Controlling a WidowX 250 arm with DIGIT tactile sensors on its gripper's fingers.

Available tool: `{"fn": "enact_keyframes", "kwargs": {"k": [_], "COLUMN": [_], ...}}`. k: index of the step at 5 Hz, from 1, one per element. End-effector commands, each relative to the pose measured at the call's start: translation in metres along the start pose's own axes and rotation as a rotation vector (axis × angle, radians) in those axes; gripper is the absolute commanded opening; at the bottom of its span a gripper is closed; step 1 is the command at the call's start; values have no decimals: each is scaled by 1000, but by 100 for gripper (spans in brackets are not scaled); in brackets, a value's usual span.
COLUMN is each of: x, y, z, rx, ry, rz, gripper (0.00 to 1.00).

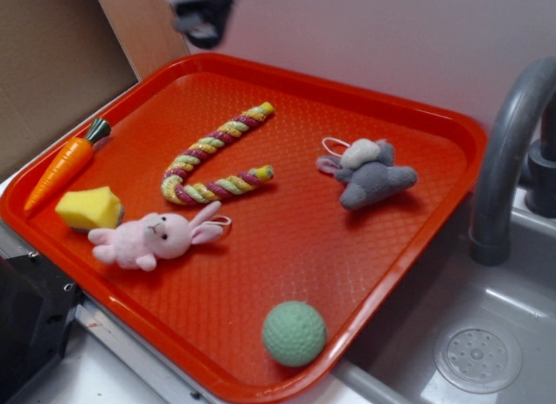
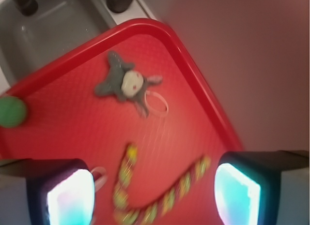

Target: Grab the gray animal.

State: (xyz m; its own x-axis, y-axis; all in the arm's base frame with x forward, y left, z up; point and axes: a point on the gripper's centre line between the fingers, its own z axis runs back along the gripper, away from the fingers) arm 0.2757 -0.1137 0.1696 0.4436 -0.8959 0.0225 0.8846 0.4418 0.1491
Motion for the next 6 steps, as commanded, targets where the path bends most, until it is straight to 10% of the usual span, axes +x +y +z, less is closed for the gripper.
{"fn": "enact_keyframes", "kwargs": {"k": [1, 3, 5, 6], "x": [35, 45, 61, 57], "y": [-18, -39, -47, -46], "z": [-52, -102, -125, -129], "rx": [16, -155, -142, -187], "ry": [-12, -10, -53, -61], "rz": [-207, -317, -294, -260], "gripper": [100, 100, 100, 0]}}
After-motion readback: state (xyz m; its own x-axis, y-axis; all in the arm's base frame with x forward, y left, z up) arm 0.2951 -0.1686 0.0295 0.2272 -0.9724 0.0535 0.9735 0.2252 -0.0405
